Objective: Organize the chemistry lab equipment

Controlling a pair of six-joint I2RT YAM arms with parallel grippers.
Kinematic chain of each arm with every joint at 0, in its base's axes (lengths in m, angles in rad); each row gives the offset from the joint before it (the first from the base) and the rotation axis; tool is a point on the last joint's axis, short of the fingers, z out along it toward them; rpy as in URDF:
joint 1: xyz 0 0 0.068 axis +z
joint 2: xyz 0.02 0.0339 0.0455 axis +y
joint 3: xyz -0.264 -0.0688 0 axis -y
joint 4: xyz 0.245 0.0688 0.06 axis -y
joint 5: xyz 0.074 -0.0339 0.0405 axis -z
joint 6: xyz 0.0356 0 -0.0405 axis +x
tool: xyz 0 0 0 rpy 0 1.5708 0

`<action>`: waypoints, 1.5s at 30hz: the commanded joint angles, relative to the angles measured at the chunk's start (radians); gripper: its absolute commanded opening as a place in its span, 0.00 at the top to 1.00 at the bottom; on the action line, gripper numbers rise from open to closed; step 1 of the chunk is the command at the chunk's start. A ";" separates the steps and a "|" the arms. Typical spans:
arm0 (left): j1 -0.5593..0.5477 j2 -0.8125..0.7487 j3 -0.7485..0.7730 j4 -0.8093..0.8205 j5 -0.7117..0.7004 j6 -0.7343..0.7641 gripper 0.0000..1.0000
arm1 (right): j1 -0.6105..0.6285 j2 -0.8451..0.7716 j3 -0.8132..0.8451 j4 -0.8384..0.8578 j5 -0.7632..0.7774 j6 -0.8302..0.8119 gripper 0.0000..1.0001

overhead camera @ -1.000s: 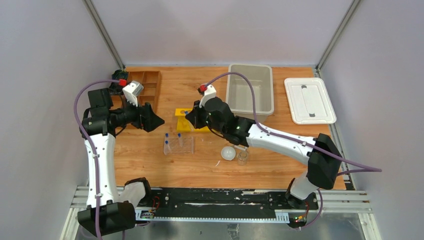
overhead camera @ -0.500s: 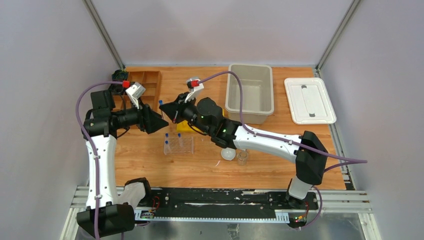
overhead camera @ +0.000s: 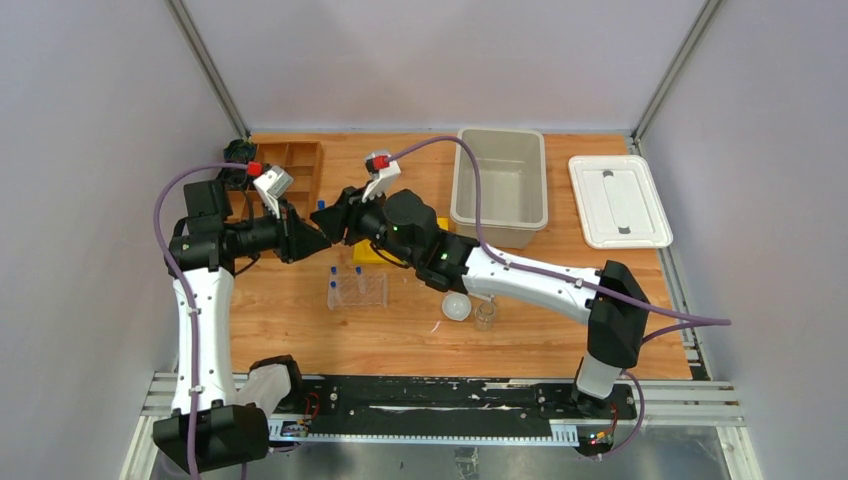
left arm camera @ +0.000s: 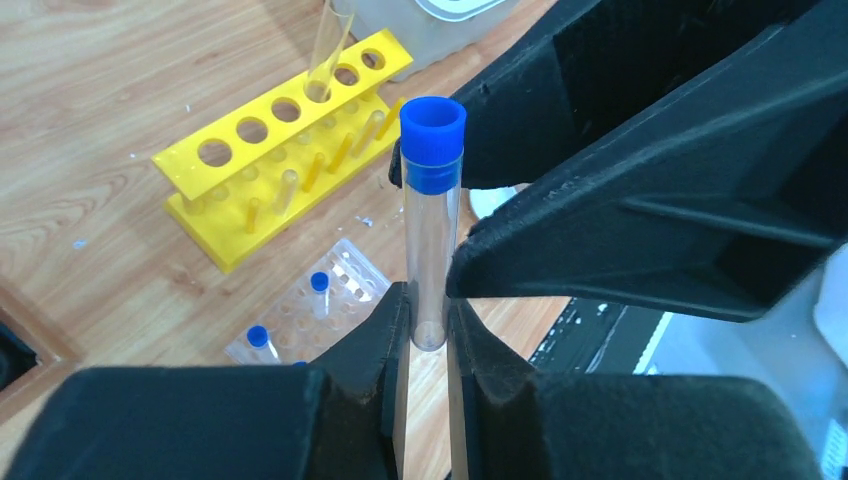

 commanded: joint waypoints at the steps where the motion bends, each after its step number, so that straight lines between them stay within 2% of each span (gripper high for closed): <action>1: -0.004 -0.031 -0.018 0.008 -0.016 0.075 0.94 | -0.029 0.026 0.168 -0.308 -0.052 0.002 0.53; 5: -0.007 -0.055 -0.033 0.010 -0.027 0.126 0.96 | -0.057 0.069 0.282 -0.467 -0.130 -0.030 0.51; 8: -0.010 -0.063 -0.035 0.010 -0.036 0.140 0.97 | -0.072 0.090 0.334 -0.530 -0.189 -0.039 0.56; 12: -0.009 -0.069 -0.037 0.010 -0.048 0.144 0.98 | -0.084 0.102 0.362 -0.555 -0.235 -0.045 0.62; 18: -0.010 -0.071 -0.042 0.010 -0.057 0.150 0.99 | -0.092 0.116 0.396 -0.575 -0.276 -0.056 0.65; 25: -0.012 -0.067 -0.043 0.010 -0.063 0.152 1.00 | -0.093 0.145 0.438 -0.614 -0.311 -0.063 0.61; 27: -0.011 -0.069 -0.043 0.010 -0.062 0.150 1.00 | -0.095 0.151 0.445 -0.615 -0.310 -0.067 0.66; 29: -0.011 -0.070 -0.042 0.010 -0.066 0.149 0.99 | -0.097 0.149 0.441 -0.608 -0.306 -0.076 0.80; 30: -0.011 -0.072 -0.041 0.010 -0.071 0.149 0.96 | -0.096 0.144 0.434 -0.600 -0.299 -0.084 0.89; 31: -0.011 -0.071 -0.040 0.009 -0.074 0.147 0.87 | -0.097 0.135 0.421 -0.594 -0.290 -0.095 0.98; 32: -0.011 -0.071 -0.039 0.010 -0.082 0.144 0.71 | -0.097 0.123 0.407 -0.586 -0.278 -0.107 1.00; 33: -0.012 -0.071 -0.038 0.010 -0.091 0.139 0.45 | -0.097 0.106 0.388 -0.579 -0.262 -0.125 1.00; 34: -0.011 -0.069 -0.036 0.010 -0.097 0.136 0.30 | -0.097 0.089 0.363 -0.573 -0.244 -0.143 1.00; 37: -0.011 -0.059 -0.024 0.008 -0.129 0.124 0.05 | -0.097 0.019 0.238 -0.517 -0.198 -0.202 1.00; 39: -0.011 -0.050 -0.010 0.008 -0.161 0.111 0.01 | -0.096 -0.033 0.121 -0.444 -0.179 -0.239 1.00; 45: -0.010 0.022 0.046 0.008 -0.305 0.034 0.00 | -0.086 -0.121 -0.217 -0.181 -0.178 -0.321 1.00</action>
